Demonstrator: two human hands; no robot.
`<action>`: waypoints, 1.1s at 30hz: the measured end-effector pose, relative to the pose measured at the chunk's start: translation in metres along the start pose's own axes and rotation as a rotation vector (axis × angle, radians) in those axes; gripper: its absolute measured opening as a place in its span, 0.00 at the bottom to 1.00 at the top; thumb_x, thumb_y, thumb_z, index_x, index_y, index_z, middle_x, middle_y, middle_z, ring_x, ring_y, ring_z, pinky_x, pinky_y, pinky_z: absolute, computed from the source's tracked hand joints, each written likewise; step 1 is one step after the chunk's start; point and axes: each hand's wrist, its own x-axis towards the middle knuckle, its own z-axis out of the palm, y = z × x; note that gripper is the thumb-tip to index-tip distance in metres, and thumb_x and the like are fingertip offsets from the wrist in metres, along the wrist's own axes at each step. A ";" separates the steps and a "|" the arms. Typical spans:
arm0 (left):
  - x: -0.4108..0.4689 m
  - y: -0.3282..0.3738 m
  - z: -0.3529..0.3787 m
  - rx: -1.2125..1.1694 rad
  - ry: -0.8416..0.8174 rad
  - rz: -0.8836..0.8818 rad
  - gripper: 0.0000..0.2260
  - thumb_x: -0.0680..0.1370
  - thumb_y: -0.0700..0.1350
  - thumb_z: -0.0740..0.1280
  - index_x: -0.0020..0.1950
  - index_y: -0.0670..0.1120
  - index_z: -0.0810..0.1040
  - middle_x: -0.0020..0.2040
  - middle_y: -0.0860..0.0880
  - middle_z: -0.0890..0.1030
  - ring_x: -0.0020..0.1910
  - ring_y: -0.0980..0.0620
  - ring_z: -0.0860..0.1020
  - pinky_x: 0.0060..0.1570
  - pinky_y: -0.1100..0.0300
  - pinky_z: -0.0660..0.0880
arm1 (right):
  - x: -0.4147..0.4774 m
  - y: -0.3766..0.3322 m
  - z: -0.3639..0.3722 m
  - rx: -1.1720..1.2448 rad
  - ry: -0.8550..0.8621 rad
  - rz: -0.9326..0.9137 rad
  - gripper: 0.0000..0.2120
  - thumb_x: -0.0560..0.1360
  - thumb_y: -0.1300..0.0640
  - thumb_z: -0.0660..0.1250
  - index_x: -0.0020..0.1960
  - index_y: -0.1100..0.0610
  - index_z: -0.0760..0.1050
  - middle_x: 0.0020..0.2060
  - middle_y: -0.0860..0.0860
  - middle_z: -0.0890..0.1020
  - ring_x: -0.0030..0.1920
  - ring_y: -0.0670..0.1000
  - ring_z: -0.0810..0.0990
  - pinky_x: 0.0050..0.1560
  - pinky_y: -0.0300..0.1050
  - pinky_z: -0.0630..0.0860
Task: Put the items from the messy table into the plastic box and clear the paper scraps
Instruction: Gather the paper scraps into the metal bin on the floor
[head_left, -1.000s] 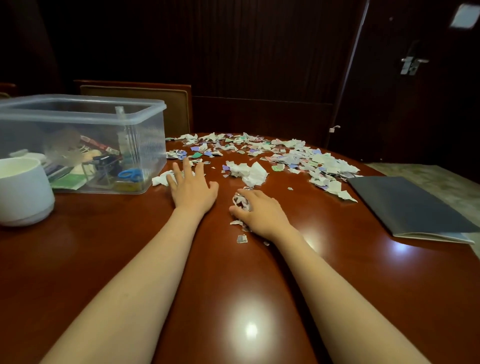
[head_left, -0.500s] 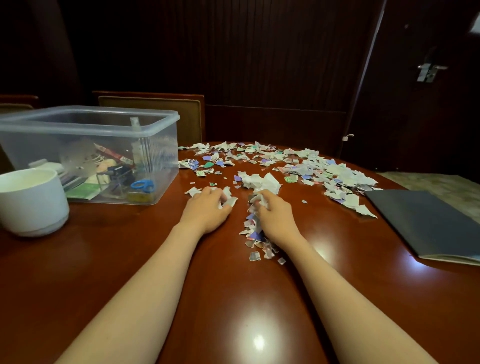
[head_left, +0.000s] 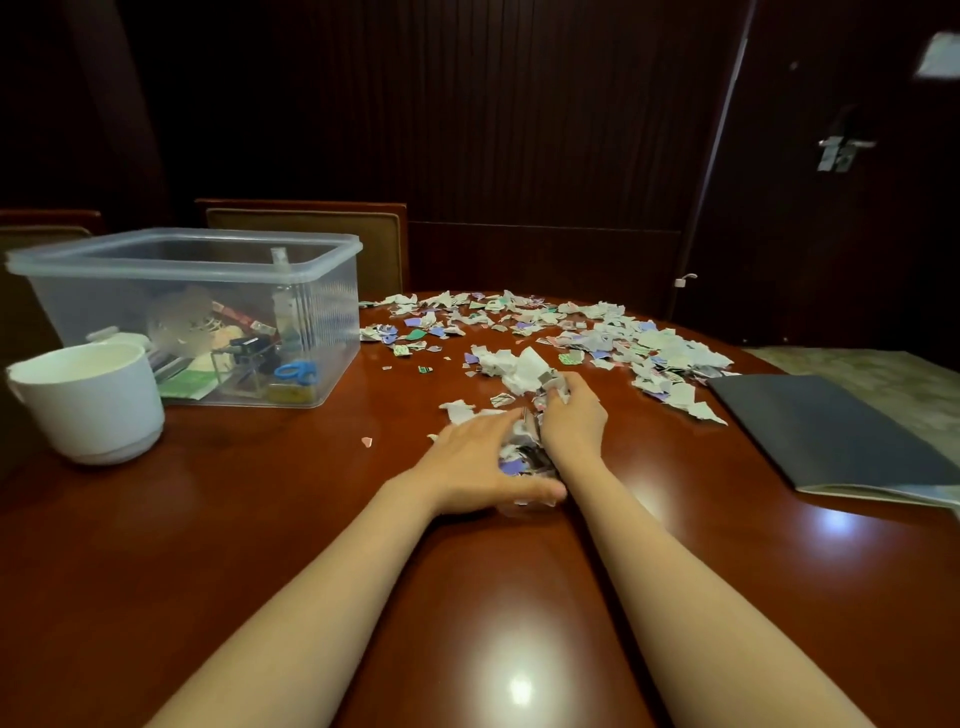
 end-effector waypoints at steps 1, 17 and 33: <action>-0.002 0.004 0.003 0.015 0.019 0.016 0.42 0.68 0.67 0.67 0.76 0.52 0.55 0.75 0.52 0.62 0.73 0.50 0.62 0.72 0.50 0.59 | -0.001 -0.001 0.000 -0.012 -0.019 -0.004 0.13 0.81 0.61 0.53 0.58 0.58 0.75 0.55 0.56 0.79 0.44 0.48 0.70 0.36 0.32 0.66; -0.024 0.001 0.007 -0.193 0.337 -0.126 0.06 0.81 0.41 0.57 0.53 0.47 0.72 0.49 0.44 0.79 0.49 0.44 0.76 0.45 0.53 0.71 | -0.034 -0.020 -0.005 0.046 -0.117 -0.040 0.13 0.78 0.61 0.57 0.58 0.59 0.77 0.56 0.55 0.80 0.47 0.49 0.73 0.35 0.30 0.67; -0.054 -0.001 -0.034 -1.503 0.687 -0.530 0.09 0.79 0.42 0.58 0.41 0.43 0.73 0.38 0.45 0.77 0.37 0.49 0.76 0.39 0.57 0.73 | -0.075 -0.072 0.029 0.692 -0.288 0.599 0.05 0.76 0.65 0.61 0.44 0.59 0.74 0.32 0.52 0.72 0.27 0.46 0.66 0.22 0.35 0.64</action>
